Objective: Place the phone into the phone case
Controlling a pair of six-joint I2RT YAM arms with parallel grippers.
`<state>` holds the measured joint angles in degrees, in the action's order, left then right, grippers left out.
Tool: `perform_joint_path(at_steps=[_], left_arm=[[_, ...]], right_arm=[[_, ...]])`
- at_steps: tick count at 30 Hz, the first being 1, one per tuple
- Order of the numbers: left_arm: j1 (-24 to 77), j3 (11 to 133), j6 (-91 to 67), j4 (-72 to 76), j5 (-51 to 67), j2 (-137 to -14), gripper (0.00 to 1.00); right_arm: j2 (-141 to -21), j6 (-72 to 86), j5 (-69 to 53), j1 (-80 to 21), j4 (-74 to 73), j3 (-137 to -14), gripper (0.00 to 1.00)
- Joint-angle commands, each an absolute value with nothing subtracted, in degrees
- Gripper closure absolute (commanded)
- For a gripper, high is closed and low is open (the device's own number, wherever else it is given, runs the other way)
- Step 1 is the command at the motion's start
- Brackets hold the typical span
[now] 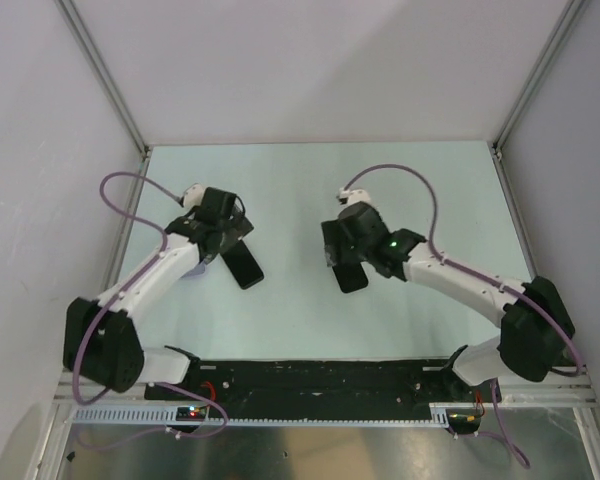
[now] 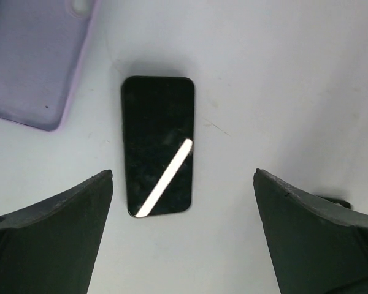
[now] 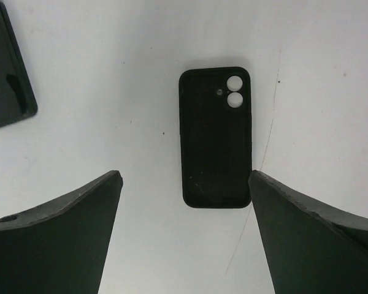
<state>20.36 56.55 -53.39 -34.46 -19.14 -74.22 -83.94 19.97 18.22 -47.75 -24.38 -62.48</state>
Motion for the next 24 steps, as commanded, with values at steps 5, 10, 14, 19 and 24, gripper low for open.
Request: perform_joint_path(at_steps=[5, 10, 14, 19, 24], left_arm=[[22.5, 63.8, -52.7, -37.7, -31.5, -90.0, 0.00], [22.6, 67.5, -51.4, -37.6, -29.4, -97.8, 0.00], [22.5, 68.6, -51.6, -37.6, -27.9, -101.1, 0.00], [22.0, 68.0, -51.3, -37.3, -26.8, -101.4, 0.00], [20.7, 66.3, -49.1, -35.3, -24.3, -100.7, 0.00]], right_arm=[[-79.3, 28.8, -6.1, -36.8, -15.5, -55.8, 0.09], [-79.2, 29.2, -8.4, -35.7, -13.1, -54.7, 0.09], [-79.1, 29.5, -9.9, -35.4, -11.3, -53.7, 0.09], [-79.3, 29.6, -11.1, -35.2, -10.1, -53.0, 0.09], [-79.8, 30.0, -11.8, -35.1, -9.0, -52.4, 0.09]])
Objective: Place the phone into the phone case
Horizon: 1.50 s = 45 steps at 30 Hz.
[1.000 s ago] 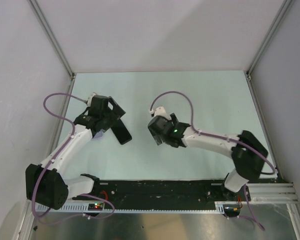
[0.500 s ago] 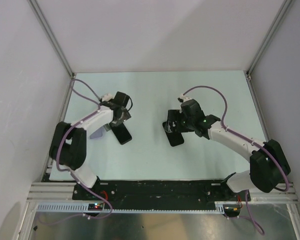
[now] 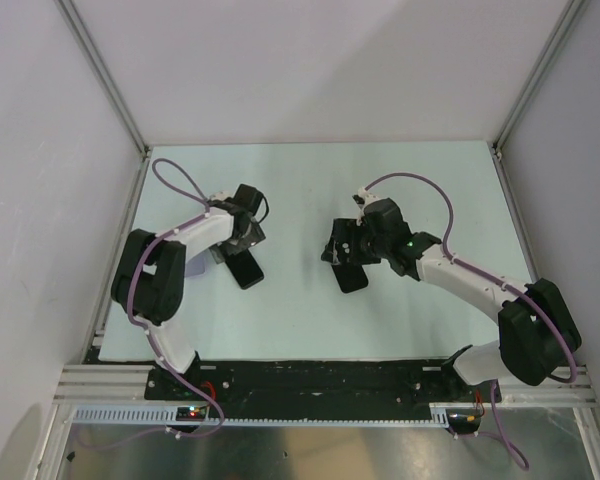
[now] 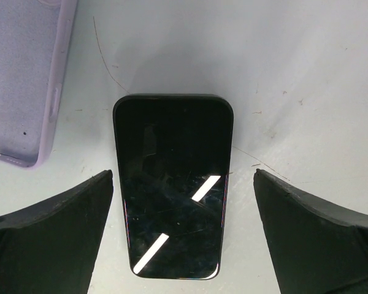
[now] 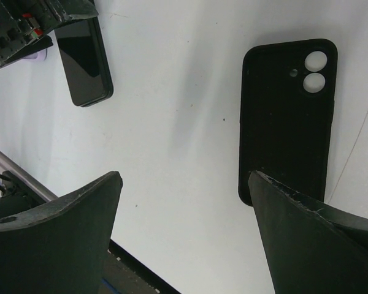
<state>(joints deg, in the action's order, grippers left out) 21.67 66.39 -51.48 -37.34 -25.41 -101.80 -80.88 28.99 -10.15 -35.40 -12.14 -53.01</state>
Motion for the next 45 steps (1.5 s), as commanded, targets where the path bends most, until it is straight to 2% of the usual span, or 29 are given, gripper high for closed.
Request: perform_joint_path(at_steps=[1, 28, 45], left_arm=[[20.4, 65.9, -48.6, -34.9, -23.4, -100.6, 0.00], [17.4, 59.7, -45.6, -27.4, -15.0, -100.6, 0.02], [17.1, 58.2, -46.1, -26.3, -12.6, -98.1, 0.41]], right_arm=[[-79.8, 30.1, -11.9, -35.1, -8.9, -52.3, 0.09], [-79.5, 30.5, -12.0, -35.2, -8.4, -50.7, 0.09], [-81.3, 32.1, -11.8, -37.3, -5.7, -50.4, 0.09]])
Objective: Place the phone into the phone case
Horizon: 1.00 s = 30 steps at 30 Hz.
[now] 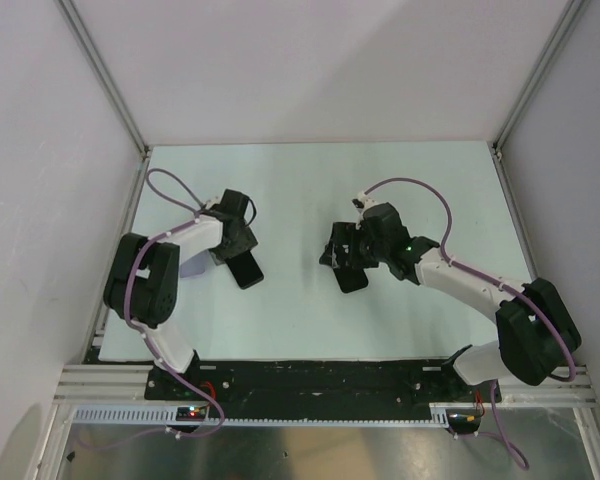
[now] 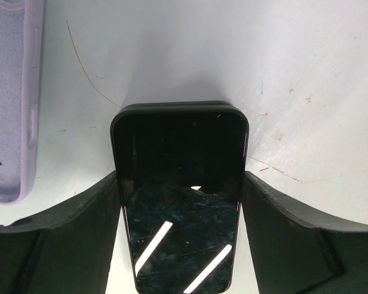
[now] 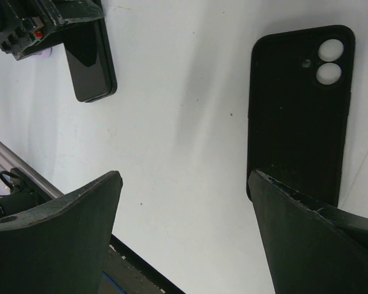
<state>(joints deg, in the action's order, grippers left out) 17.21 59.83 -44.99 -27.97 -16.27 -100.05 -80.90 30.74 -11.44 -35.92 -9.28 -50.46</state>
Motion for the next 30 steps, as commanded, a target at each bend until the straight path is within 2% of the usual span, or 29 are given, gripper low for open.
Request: perform_joint_path(at_steps=[1, 15, 30], left_arm=[[17.1, 58.0, -46.4, -26.4, -12.2, -97.5, 0.42], [17.1, 55.9, -52.0, -26.4, -5.7, -92.8, 0.48], [17.1, 55.2, -53.7, -26.4, -2.3, -91.5, 0.48]], right_arm=[[-81.9, 32.5, -12.0, -37.9, -4.8, -50.4, 0.09], [-95.7, 41.8, -15.7, -46.4, 17.6, -50.4, 0.12], [-109.7, 51.8, -17.0, -49.8, 38.2, -50.8, 0.26]])
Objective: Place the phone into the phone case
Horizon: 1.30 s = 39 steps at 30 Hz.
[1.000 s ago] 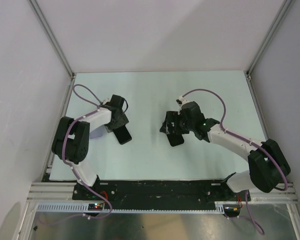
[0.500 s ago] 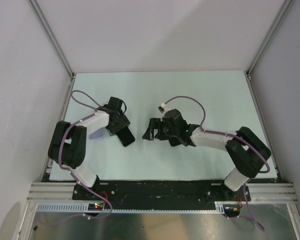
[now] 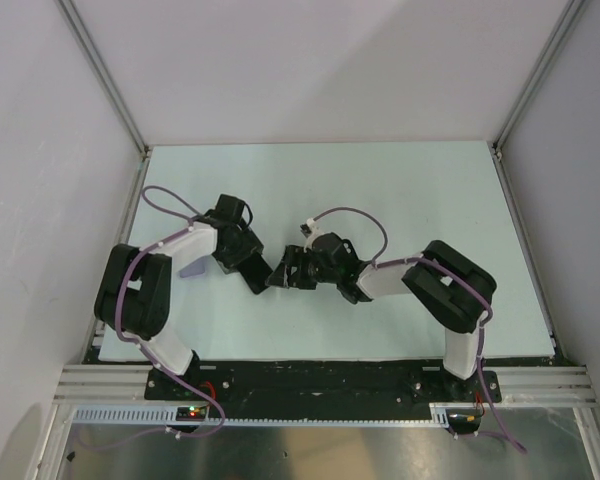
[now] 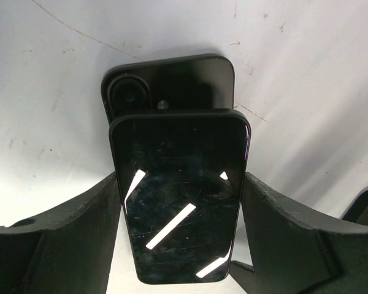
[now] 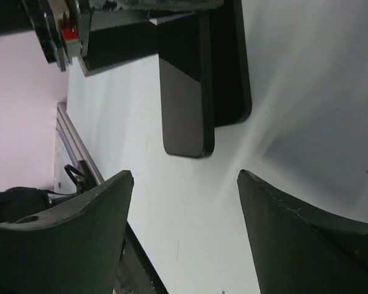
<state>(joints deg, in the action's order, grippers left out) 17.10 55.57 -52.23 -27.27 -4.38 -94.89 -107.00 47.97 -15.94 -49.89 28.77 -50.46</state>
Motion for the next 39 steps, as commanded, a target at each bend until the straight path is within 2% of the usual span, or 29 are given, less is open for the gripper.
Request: perform_joint_path(at_steps=[1, 12, 21, 31, 33, 37, 39], left_arm=[[17.1, 55.1, -53.6, -26.4, -2.3, -91.4, 0.49], [16.7, 54.9, -53.0, -26.5, -1.0, -90.5, 0.48], [16.5, 54.2, -52.2, -26.4, -0.5, -89.3, 0.49], [16.5, 52.7, -52.3, -26.4, 1.9, -86.7, 0.49], [16.5, 52.5, -52.2, -26.4, 2.0, -86.0, 0.49], [16.5, 52.2, -51.5, -26.4, 2.1, -84.7, 0.45], [16.5, 52.2, -50.7, -26.4, 1.8, -83.8, 0.39]], right_arm=[[-110.4, 52.3, -17.1, -49.8, 39.1, -50.8, 0.27], [-114.7, 54.4, -17.5, -50.4, 43.4, -54.3, 0.43], [-118.5, 55.5, -20.6, -50.4, 45.5, -57.2, 0.60], [-120.8, 56.5, -23.5, -49.4, 46.4, -60.2, 0.65], [-120.9, 56.6, -23.6, -49.2, 46.3, -60.7, 0.72], [-120.7, 56.7, -23.7, -48.9, 45.5, -61.1, 0.95], [-120.3, 56.7, -24.0, -48.7, 44.9, -61.2, 0.99]])
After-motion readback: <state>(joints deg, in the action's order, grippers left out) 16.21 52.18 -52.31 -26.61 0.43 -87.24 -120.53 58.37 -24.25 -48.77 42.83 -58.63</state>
